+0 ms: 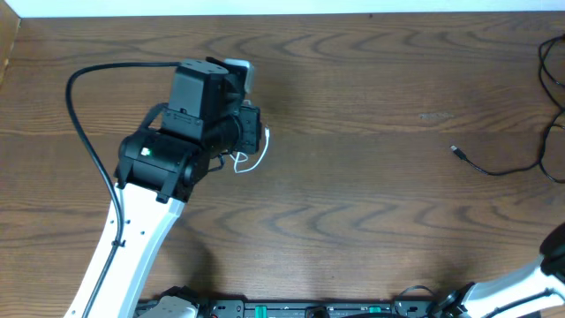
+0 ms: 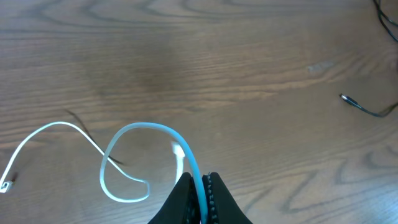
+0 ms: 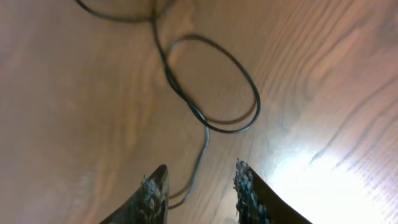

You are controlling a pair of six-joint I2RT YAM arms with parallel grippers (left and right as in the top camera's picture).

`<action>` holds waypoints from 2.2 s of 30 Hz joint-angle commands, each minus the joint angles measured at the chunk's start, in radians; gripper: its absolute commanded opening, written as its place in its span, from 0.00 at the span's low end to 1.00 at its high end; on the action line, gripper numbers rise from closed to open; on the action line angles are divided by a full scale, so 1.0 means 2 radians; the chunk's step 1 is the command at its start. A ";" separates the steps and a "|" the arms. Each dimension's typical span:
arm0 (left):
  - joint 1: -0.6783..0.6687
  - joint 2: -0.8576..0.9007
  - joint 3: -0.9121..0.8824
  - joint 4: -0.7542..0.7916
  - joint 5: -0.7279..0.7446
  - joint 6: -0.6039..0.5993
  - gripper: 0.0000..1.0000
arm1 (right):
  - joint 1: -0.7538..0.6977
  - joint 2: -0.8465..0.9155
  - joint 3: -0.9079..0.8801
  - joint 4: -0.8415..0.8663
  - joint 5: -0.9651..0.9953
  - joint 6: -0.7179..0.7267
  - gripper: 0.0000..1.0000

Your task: Untangle cables

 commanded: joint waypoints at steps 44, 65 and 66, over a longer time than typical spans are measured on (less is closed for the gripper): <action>-0.019 0.031 0.007 0.006 0.004 -0.014 0.07 | 0.050 0.133 -0.162 0.211 0.077 -0.053 0.01; -0.019 0.031 0.007 0.006 0.004 -0.014 0.08 | -0.034 0.021 -0.023 0.253 0.112 0.074 0.08; -0.019 0.031 0.007 0.006 0.004 -0.014 0.08 | -0.034 0.025 -0.023 0.250 0.104 0.074 0.28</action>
